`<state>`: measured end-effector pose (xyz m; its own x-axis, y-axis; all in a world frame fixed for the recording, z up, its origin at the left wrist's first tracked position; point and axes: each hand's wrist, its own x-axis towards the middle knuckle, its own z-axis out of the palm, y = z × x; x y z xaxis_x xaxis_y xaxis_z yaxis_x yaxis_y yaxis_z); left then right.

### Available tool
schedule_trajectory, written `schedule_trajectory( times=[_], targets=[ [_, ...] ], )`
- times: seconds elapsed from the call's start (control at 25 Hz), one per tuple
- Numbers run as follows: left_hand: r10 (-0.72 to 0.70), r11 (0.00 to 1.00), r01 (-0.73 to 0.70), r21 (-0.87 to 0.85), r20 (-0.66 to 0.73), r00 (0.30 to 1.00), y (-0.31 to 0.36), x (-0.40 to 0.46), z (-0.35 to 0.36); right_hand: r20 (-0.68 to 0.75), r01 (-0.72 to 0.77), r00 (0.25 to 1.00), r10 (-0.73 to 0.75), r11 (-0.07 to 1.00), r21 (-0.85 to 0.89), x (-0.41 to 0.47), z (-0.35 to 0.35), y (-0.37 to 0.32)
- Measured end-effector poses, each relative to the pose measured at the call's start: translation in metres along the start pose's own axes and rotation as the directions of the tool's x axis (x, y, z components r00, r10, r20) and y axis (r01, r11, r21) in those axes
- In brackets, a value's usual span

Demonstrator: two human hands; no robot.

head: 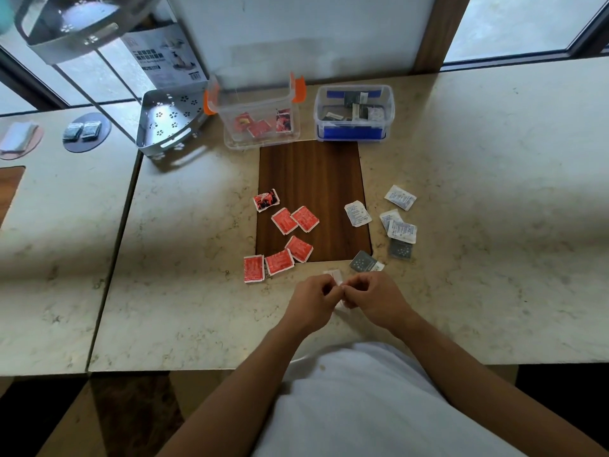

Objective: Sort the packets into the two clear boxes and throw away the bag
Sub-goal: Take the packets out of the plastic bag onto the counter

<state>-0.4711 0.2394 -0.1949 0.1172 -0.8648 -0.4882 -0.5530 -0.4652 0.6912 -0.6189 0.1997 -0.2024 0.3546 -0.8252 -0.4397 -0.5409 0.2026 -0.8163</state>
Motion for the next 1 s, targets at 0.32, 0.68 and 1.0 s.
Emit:
schedule_trajectory(
  times=[0.32, 0.68, 1.0],
  targets=[
    [-0.056, 0.993, 0.073, 0.096, -0.160, 0.985, -0.009, 0.000, -0.005, -0.281, 0.035, 0.953, -0.111, 0.964, -0.262, 0.007, -0.010, 0.000],
    [-0.098, 0.991, 0.086, -0.104, -0.125, 0.987, -0.002, -0.001, -0.003, -0.062, 0.221, 0.962, -0.266, 0.892, -0.394, 0.009, -0.007, -0.005],
    [-0.124, 0.982, 0.120, -0.147, -0.024, 0.992, -0.005, 0.004, 0.005, 0.040, 0.122, 0.992, -0.118, 0.861, -0.494, 0.016, 0.008, 0.004]
  ],
)
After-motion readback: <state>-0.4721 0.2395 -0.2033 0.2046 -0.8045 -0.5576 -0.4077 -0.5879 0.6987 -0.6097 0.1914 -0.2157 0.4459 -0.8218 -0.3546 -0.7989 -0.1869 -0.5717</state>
